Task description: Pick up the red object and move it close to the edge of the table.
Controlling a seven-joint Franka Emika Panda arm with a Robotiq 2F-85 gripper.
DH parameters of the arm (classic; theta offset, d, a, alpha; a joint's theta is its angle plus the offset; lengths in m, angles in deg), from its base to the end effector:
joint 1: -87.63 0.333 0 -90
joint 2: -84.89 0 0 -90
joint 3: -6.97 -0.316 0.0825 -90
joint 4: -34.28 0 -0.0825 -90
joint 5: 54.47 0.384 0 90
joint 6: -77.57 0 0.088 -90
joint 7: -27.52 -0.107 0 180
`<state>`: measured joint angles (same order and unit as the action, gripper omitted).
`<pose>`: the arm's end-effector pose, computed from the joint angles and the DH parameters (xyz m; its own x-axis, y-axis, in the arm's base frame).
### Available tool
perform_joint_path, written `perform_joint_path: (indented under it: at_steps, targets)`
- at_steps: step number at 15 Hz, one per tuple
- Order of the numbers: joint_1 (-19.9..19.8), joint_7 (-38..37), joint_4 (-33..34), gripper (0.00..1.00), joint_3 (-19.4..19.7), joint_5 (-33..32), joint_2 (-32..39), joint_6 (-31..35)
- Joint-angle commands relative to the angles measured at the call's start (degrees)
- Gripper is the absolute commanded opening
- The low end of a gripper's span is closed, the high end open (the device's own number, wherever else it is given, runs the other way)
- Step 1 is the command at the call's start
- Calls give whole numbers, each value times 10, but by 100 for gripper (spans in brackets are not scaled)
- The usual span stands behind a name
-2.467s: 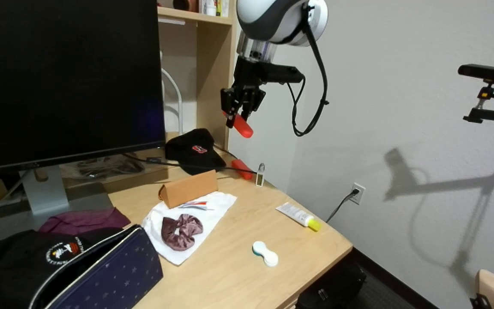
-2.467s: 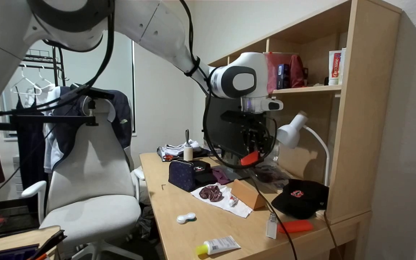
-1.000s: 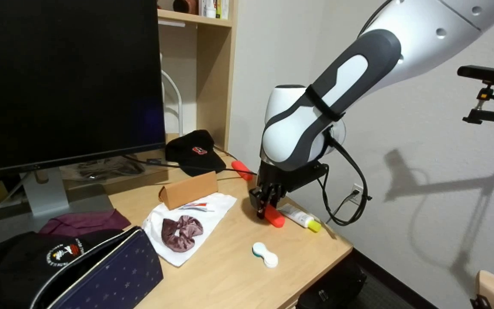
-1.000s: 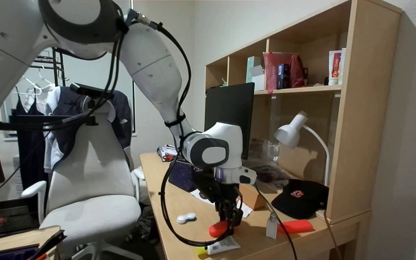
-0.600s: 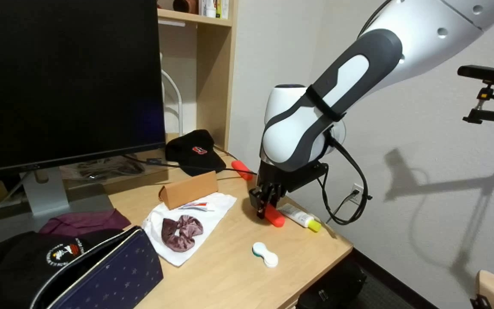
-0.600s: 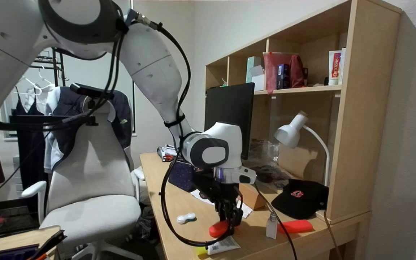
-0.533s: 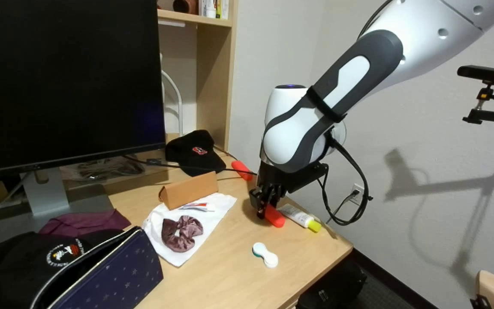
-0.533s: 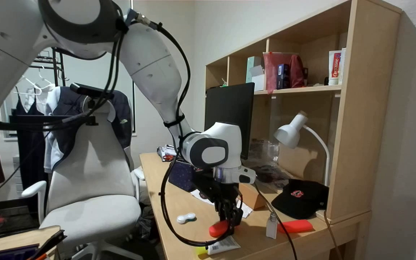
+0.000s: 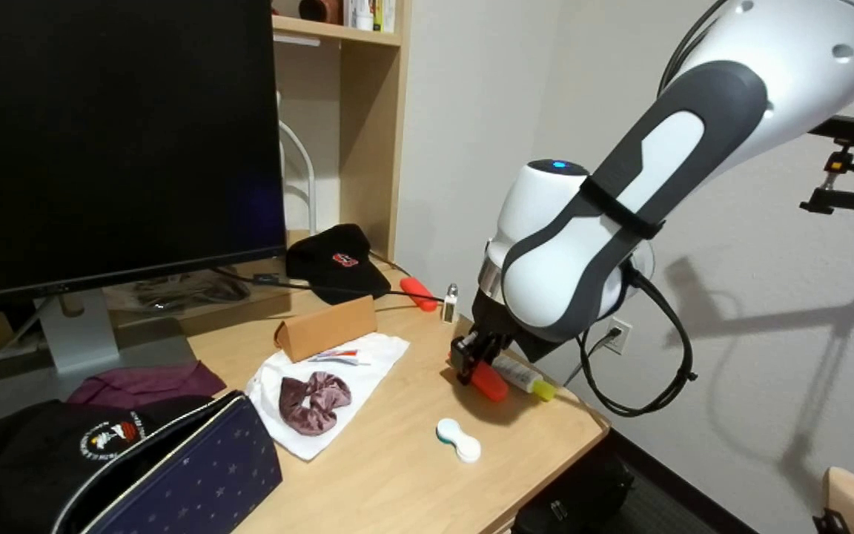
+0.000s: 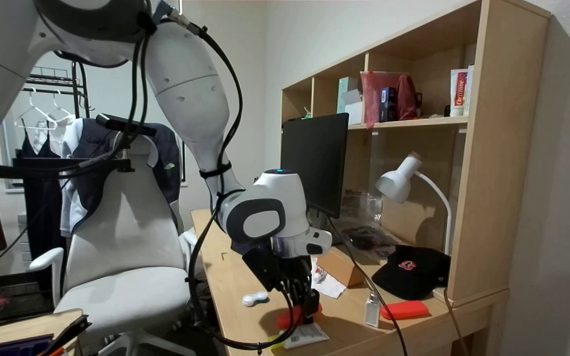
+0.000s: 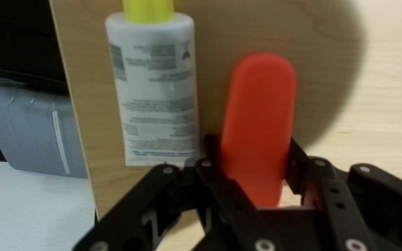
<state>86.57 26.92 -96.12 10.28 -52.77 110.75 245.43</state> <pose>0.5482 -0.0446 0.1764 0.9739 -0.1032 0.2023 -0.1077 -0.9941 0.0111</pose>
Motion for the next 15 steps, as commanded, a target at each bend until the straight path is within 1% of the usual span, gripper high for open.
perform_joint_path:
  at_steps: [1,3,4,5,6,7,10,11,13,15]
  targets:
    - [-1,-5,-75,21,0,-2,-52,66]
    - [3,-4,-88,21,3,-7,-71,69]
    - [-3,-3,-89,21,-5,0,-80,59]
    - [-23,10,-83,21,-31,12,-92,15]
    - [-32,19,-79,21,-44,20,-100,-10]
    - [-30,18,-72,21,-47,23,-107,-47]
    - [-18,5,-55,21,-38,20,-115,-135]
    - [-12,-8,-51,21,-30,11,-114,-158]
    - [-7,-27,-48,21,-19,0,-115,-189]
    - [-7,-29,-48,21,-17,6,-112,-202]
